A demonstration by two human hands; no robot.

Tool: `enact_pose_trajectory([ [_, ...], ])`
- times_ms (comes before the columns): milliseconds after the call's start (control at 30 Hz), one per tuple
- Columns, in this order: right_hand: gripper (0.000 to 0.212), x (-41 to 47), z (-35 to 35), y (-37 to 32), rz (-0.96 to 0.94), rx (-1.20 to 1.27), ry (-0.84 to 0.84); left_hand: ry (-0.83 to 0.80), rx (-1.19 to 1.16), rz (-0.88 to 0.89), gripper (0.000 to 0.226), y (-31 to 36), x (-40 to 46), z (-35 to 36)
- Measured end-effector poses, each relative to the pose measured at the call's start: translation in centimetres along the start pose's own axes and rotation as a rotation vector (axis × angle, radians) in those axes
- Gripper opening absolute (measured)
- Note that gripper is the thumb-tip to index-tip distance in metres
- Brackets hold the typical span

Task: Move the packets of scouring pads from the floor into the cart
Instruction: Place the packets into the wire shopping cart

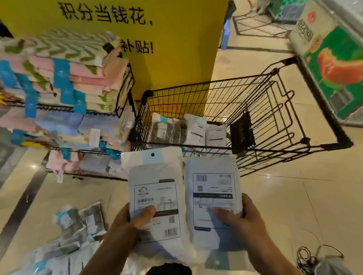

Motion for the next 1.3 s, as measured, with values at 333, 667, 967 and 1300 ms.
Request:
enact_pose_trajectory([
  [333, 0.042, 11.2, 3.6, -4.4, 0.112, 0.040, 0.091, -0.087, 0.051, -0.020, 0.060, 9.0, 13.8, 4.3],
  [667, 0.039, 27.4, 8.8, -11.2, 0.168, 0.010, -0.011, 0.014, 0.114, -0.031, 0.064, 15.7, 26.8, 9.9],
  [967, 0.044, 43.4, 18.0, -9.1, 0.210, -0.095, -0.036, 0.246, 0.179, -0.033, 0.057, 12.6, 44.2, 8.5],
  [1300, 0.053, 54.5, 28.1, 0.1, 0.026, -0.142, 0.005, 0.421, 0.393, 0.050, 0.072, 4.2, 58.9, 6.5],
])
Point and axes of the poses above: each hand's wrist, its own x-axis towards the middle knuckle, its own z-axis out of the palm, y = z × x, the point moved 7 cm from there along x, towards the middle knuckle, and after that the axes turned 10 degrees about y, right-handed, at the moved point
